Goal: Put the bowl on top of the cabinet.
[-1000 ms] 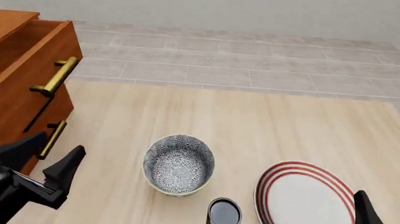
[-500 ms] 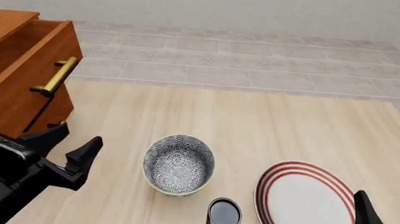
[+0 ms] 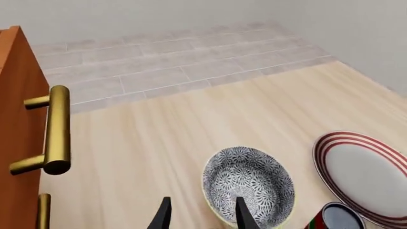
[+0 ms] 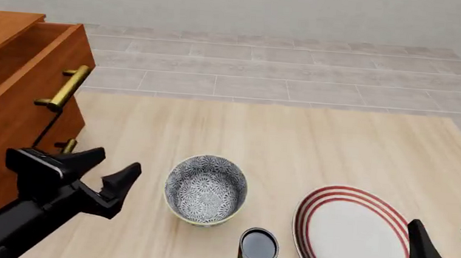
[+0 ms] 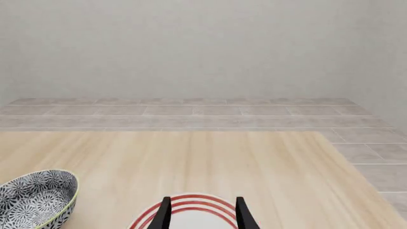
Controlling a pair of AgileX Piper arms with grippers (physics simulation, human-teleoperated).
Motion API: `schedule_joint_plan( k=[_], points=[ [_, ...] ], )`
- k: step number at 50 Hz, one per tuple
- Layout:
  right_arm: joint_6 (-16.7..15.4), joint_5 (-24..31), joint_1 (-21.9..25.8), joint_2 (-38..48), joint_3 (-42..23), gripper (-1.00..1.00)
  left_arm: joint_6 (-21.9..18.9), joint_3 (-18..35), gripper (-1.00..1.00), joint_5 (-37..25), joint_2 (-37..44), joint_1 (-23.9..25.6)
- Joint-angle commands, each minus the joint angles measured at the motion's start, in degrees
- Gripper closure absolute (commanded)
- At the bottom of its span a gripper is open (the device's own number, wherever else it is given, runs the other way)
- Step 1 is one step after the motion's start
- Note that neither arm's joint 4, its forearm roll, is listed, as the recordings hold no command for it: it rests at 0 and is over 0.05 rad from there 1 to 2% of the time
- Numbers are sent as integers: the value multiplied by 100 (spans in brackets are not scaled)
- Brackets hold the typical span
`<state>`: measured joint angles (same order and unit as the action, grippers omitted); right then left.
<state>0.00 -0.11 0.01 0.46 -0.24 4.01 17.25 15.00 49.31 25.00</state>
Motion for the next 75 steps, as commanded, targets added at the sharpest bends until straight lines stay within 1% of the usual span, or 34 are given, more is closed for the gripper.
schedule_joint_plan(
  k=[1, 4, 8, 12, 19, 27, 30, 40, 46, 47, 53, 57, 75],
  points=[
    [1, 0, -1, 0, 0, -100, -48, 199, -100, 40, 418, 175],
    [-2, 0, -1, -1, 0, -100, -65, 282, -100, -42, 418, 221],
    [-2, 0, 0, 0, 0, -100, -188, 388, -100, -108, 450, 316],
    [0, 0, 0, 0, 0, -100, -168, 485, -100, -185, 437, 392],
    [0, 0, 0, 0, 0, -100, -139, 609, -100, -236, 494, 338],
    [-1, 0, 1, 0, 0, -100, -36, 671, -100, -248, 690, 316],
    [0, 0, 0, 0, 0, -100, 82, 673, -100, -216, 764, 333],
    [0, 0, 1, 0, 0, -100, 195, 734, -100, -301, 841, 497],
    [0, 0, 1, -1, 0, -100, 194, 740, -100, -258, 923, 580],
    [0, 0, 0, 0, 0, -100, 261, 750, -100, -242, 982, 616],
    [1, 0, 1, -2, 0, -100, 360, 787, -100, -257, 1051, 692],
    [-1, 0, 0, 0, 0, -100, 367, 816, -100, -258, 1080, 760],
    [-1, 0, 0, -1, 0, -100, 370, 895, -100, -155, 1281, 566]
  ],
)
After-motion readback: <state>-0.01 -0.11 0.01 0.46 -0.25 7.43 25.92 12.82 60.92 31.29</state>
